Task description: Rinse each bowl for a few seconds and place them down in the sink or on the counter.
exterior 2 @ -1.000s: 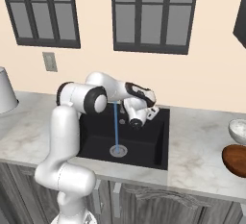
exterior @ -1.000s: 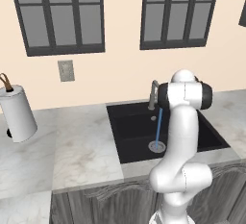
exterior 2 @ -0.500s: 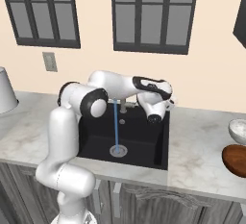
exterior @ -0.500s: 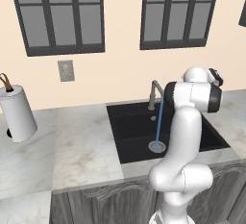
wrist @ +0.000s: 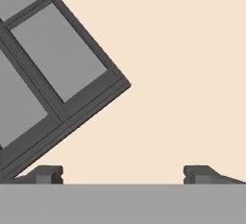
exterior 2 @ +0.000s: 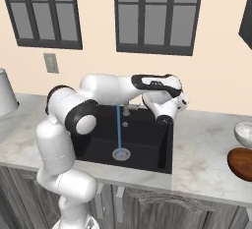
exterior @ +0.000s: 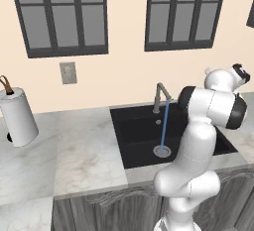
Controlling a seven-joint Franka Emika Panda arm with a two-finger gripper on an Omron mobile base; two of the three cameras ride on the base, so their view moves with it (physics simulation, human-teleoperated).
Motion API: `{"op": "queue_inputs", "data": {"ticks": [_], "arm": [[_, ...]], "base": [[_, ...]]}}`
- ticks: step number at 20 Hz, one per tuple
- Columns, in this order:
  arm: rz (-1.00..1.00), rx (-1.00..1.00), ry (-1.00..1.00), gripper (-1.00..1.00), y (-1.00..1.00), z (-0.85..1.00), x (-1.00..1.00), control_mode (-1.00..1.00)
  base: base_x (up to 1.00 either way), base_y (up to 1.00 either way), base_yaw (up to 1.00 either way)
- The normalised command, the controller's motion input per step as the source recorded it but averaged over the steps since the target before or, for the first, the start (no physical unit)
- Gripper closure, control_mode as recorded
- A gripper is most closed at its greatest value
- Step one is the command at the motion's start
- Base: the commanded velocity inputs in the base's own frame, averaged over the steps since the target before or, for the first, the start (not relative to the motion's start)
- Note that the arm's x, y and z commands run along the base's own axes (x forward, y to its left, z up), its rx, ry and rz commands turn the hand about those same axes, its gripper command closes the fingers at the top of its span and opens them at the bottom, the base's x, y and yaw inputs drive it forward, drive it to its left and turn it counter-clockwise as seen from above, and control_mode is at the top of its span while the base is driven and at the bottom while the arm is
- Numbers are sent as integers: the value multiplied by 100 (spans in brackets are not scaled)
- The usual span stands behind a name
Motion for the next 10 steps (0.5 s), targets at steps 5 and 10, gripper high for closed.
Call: {"op": "queue_inputs", "data": {"ticks": [5, 10], "arm": [[-8, 5, 2, -100, -3, 42, -78, -100], [-15, 5, 12, -100, -28, 49, -49, -100]], "base": [[0, 0, 0], [0, 0, 0]]}}
